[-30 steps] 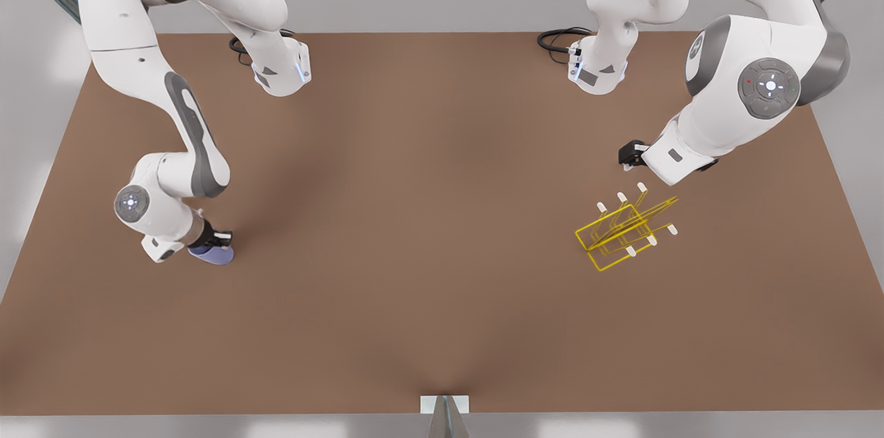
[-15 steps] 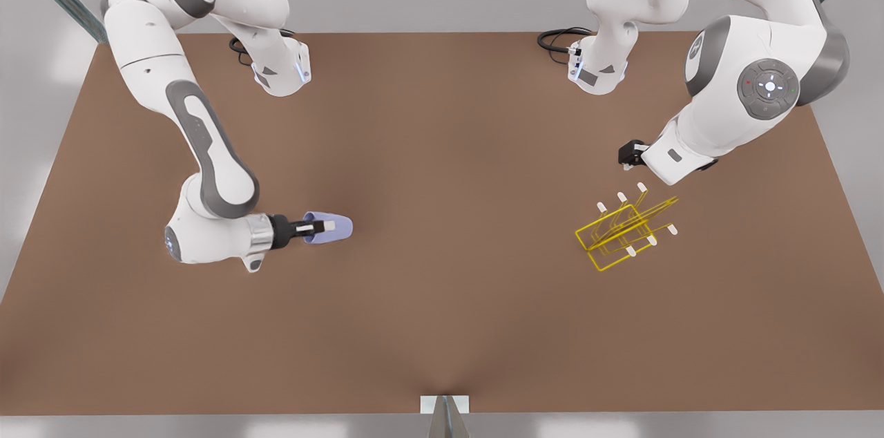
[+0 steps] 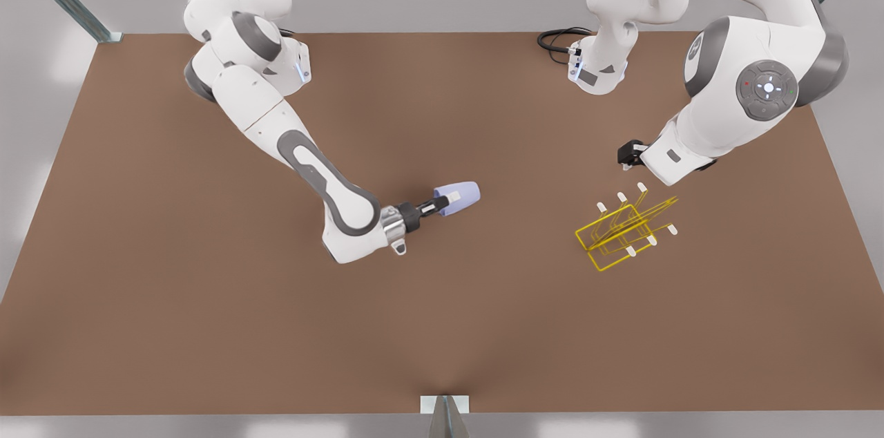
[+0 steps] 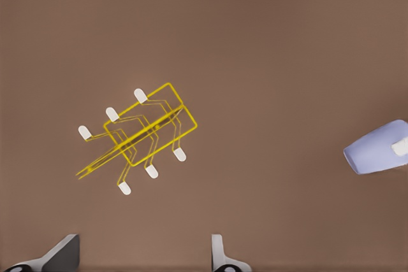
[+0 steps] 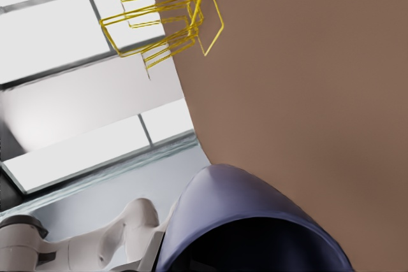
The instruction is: Place the cup on the cup holder
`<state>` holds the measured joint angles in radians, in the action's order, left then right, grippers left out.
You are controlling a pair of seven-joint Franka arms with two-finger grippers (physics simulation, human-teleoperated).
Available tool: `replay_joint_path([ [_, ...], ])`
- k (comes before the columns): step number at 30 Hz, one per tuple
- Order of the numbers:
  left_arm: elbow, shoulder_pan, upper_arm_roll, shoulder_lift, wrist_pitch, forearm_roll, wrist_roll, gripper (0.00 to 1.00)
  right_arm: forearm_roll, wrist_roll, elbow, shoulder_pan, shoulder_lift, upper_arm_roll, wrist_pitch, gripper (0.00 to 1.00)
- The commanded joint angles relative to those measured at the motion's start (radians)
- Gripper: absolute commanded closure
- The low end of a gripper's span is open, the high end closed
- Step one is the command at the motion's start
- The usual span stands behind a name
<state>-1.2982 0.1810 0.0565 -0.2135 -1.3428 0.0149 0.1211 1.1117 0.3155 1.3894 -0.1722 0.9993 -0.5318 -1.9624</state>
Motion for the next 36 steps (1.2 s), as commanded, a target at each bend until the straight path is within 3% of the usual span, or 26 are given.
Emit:
replay_joint_path([
  [1,0.000,0.000,0.000,0.002,0.001,0.000,0.000,0.00,0.034,0.341,-0.052,-0.039,0.058,-0.001,-0.133,0.79],
  [7,-0.001,0.000,0.002,0.000,0.001,0.000,0.000,0.00,0.054,0.501,-0.167,-0.134,0.209,0.018,-0.173,0.79],
  [11,-0.001,0.000,0.002,-0.007,0.001,0.000,0.000,0.00,0.060,0.522,-0.171,-0.139,0.217,0.029,-0.188,0.79],
  [12,-0.001,0.000,0.002,-0.007,0.001,0.000,0.000,0.00,0.060,0.531,-0.176,-0.141,0.217,0.029,-0.202,0.71],
  [13,-0.001,-0.002,0.002,-0.007,0.001,0.000,0.000,0.00,0.062,0.533,-0.176,-0.142,0.217,0.029,-0.207,0.55],
  [14,-0.001,0.000,0.002,-0.006,0.001,0.000,0.000,0.00,0.063,0.533,-0.176,-0.142,0.217,0.029,-0.213,0.46],
  [15,-0.001,0.000,0.002,-0.006,0.001,0.000,0.000,0.00,0.074,0.531,-0.173,-0.141,0.217,0.030,-0.213,0.27],
  [16,-0.001,0.000,0.002,-0.007,0.001,0.000,0.000,0.00,0.076,0.530,-0.173,-0.138,0.216,0.029,-0.213,0.00],
  [21,-0.001,0.001,0.012,-0.007,-0.002,-0.001,0.000,0.00,0.068,0.536,-0.139,-0.087,0.206,0.030,-0.196,0.00],
  [23,-0.001,0.000,0.150,-0.063,-0.045,-0.003,-0.017,0.00,0.033,0.537,-0.104,-0.027,0.199,0.032,-0.139,0.00],
  [25,0.000,0.070,0.233,-0.219,-0.154,0.031,-0.441,0.00,-0.058,0.519,-0.075,0.062,0.162,0.032,-0.046,0.00],
  [26,0.000,0.181,0.235,-0.288,-0.210,0.154,-0.598,0.00,-0.137,0.462,-0.070,0.128,0.133,0.030,0.028,0.00],
  [28,-0.001,0.255,0.235,-0.403,-0.369,0.151,-0.736,0.00,-0.430,0.304,-0.082,0.273,-0.007,0.030,0.229,0.00],
  [30,-0.018,0.239,0.230,-0.461,-0.495,0.096,-0.857,0.00,-0.786,0.153,-0.197,0.356,-0.155,0.029,0.382,0.00],
  [32,-0.144,0.184,0.230,-0.461,-0.696,0.047,-0.975,0.00,-1.062,-0.021,-0.332,0.367,-0.188,0.026,0.554,0.00],
  [33,-0.213,0.169,0.229,-0.458,-0.803,0.046,-1.112,0.00,-1.257,-0.175,-0.325,0.362,-0.336,0.019,0.577,0.00],
  [34,-0.251,0.164,0.229,-0.458,-0.858,0.046,-1.169,0.00,-1.342,-0.472,-0.294,0.355,-0.447,0.019,0.652,0.00],
  [35,-0.285,0.161,0.229,-0.457,-0.915,0.039,-1.169,0.00,-1.330,-0.645,-0.294,0.387,-0.465,0.026,0.654,0.00],
  [36,-0.325,0.163,0.229,-0.452,-0.996,0.002,-1.167,0.00,-1.331,-0.661,-0.291,0.438,-0.470,0.013,0.640,0.00],
])
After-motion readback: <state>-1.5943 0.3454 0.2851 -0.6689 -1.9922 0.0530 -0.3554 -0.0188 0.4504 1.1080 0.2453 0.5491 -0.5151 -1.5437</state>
